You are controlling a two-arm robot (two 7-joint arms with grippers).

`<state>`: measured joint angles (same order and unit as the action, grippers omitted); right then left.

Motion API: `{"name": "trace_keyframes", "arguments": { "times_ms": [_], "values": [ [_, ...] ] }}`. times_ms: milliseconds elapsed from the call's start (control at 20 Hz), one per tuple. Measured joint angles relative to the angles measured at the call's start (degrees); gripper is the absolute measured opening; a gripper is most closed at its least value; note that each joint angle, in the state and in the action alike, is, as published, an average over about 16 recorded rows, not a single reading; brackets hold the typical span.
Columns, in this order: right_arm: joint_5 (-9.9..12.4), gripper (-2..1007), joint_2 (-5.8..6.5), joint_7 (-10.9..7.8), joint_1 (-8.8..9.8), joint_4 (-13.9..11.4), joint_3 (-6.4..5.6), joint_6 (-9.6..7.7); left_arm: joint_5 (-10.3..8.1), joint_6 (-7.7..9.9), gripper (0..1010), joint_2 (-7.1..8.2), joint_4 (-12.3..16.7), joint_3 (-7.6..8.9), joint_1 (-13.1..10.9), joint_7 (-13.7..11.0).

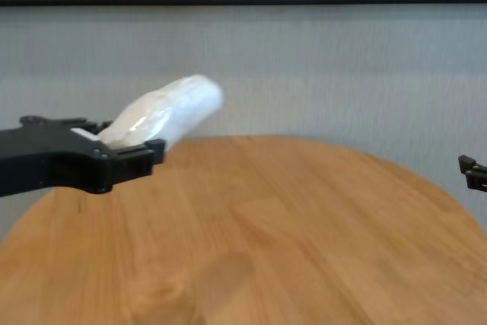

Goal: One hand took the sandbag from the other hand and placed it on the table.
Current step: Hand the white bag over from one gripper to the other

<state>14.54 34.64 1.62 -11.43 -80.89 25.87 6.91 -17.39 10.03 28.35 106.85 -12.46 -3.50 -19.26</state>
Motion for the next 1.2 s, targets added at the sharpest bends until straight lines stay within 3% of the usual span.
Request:
{"name": "trace_keyframes", "arguments": {
  "times_ms": [200, 450, 800, 1200],
  "values": [
    [0.00, 1001, 0.00, 0.00, 0.00, 0.00, 0.00, 0.00, -0.67, -0.44, 558, 2.35, 4.33, -0.45, -1.77, -2.77],
    [0.00, 1001, 0.00, 0.00, 0.00, 0.00, 0.00, 0.00, -1.30, -0.92, 558, 4.55, 6.76, -2.16, -2.16, -5.68],
    [0.00, 1001, 0.00, 0.00, 0.00, 0.00, 0.00, 0.00, -2.37, -1.57, 558, 6.12, 6.14, -4.73, -0.64, -8.25],
    [0.00, 1001, 0.00, 0.00, 0.00, 0.00, 0.00, 0.00, -2.88, -1.99, 558, 6.85, 3.86, -6.63, 1.35, -8.73]
  ]
}}
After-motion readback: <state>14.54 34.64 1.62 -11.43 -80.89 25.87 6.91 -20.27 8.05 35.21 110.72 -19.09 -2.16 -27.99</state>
